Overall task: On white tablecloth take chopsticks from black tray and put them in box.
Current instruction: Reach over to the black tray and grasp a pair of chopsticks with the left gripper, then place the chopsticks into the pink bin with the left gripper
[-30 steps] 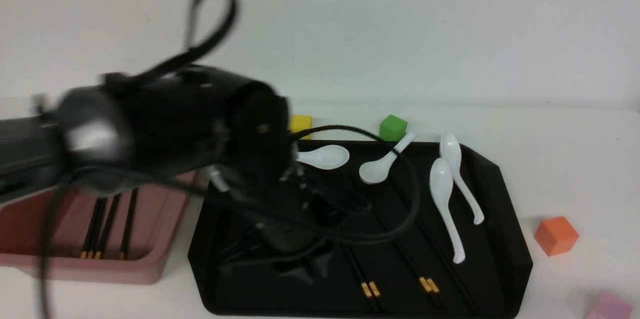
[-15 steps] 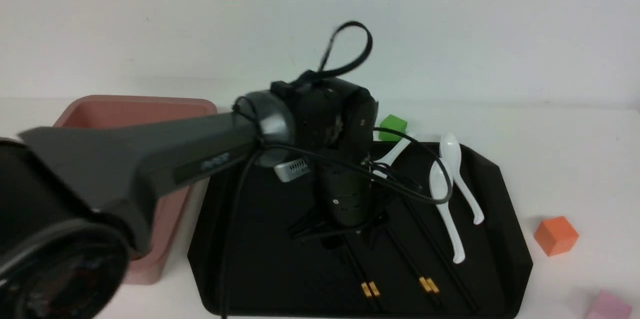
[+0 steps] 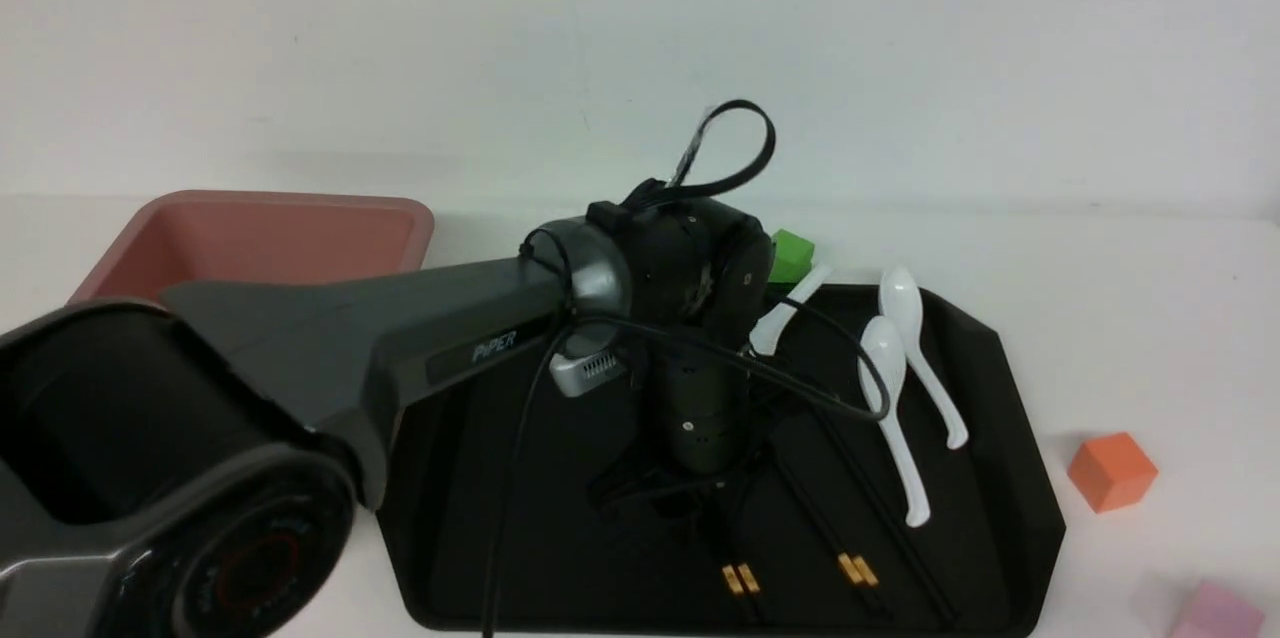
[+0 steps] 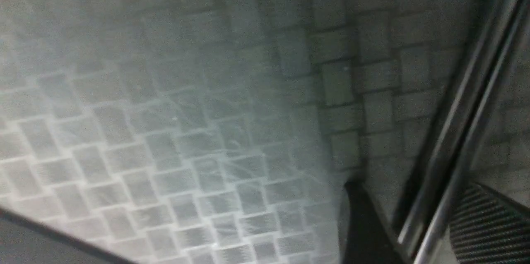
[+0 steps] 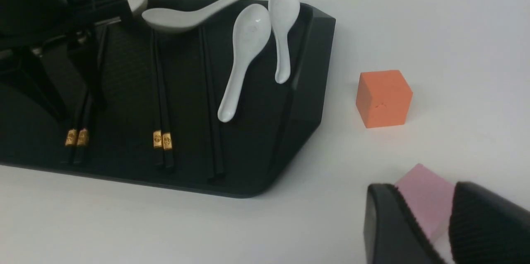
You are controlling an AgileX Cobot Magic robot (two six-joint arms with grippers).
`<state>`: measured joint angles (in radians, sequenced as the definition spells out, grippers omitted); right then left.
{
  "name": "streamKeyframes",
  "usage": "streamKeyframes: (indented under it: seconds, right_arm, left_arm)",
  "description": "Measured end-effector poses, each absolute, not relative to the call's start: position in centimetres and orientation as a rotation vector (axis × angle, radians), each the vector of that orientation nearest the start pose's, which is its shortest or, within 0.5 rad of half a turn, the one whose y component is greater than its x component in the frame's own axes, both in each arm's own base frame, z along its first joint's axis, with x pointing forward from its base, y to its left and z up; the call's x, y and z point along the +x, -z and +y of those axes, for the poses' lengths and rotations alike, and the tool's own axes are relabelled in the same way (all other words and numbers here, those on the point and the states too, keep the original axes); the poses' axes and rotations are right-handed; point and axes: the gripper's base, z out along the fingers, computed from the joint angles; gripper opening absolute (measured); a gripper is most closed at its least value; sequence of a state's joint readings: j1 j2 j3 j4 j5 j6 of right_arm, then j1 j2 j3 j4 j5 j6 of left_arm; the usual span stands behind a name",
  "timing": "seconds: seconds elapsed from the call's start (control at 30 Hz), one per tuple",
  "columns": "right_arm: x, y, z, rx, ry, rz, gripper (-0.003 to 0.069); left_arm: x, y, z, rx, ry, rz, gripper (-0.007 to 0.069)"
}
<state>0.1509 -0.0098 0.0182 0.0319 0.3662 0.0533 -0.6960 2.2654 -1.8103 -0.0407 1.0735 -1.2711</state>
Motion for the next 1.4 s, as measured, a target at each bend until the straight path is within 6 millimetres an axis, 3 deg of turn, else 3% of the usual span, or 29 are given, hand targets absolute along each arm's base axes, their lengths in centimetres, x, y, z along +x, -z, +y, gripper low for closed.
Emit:
streamKeyframes:
  seconds: [0.13,0.27,0.57,0.7,0.73,0.8,0.87,1.0,1.1,1.27,1.4]
  right_arm:
    - [5.2,-17.5,0.9,-0.071,-0.173,1.86,0.0242]
    - [5.2,-17.5,0.9,-0.071,-0.173,1.86,0.0242]
    - [5.2,-17.5,0.9,-0.071,-0.173,1.86,0.0242]
    - [5.2,-17.5,0.9,-0.071,-0.173,1.86,0.0242]
    - [5.2,-17.5,0.9,-0.071,-0.173,1.86,0.0242]
    - [5.2,-17.5,0.9,-0.071,-0.173,1.86,0.0242]
    - [5.2,-17.5,0.9,-0.071,-0.173,1.86,0.0242]
    - [5.2,-17.5,0.9,-0.071,-0.173,1.86,0.0242]
    - [5.2,-17.5,0.9,-0.071,-0.173,1.86,0.0242]
    - [5.2,-17.5,0.9,-0.071,-0.173,1.86,0.0242]
    - [5.2,-17.5,0.9,-0.071,-0.173,1.86,0.0242]
  left_arm:
    - [35.4,-15.4,-29.9,-0.89,0.16,2.962,0.0244]
    - [35.3,-15.4,-29.5,-0.842,0.087,2.979,0.0101]
    - [34.8,-17.0,-28.7,-0.712,0.025,3.004,0.011]
    - [34.3,-22.2,-27.7,-0.54,0.081,2.938,0.011]
    - [34.3,-22.4,-27.6,-0.533,0.082,2.932,0.011]
    - [33.9,-25.9,-26.5,-0.411,0.081,2.845,0.011]
    - [33.8,-27.7,-25.7,-0.352,0.08,2.8,0.011]
    - [33.5,-32.5,-22.3,-0.219,0.148,2.737,0.011]
    - [33.7,-34.0,-19.3,-0.164,0.175,2.736,0.011]
    - [34.1,-33.8,-13.0,-0.106,0.097,2.775,0.011]
    - [35.0,-32.0,-8.2,-0.126,-0.028,2.832,0.011]
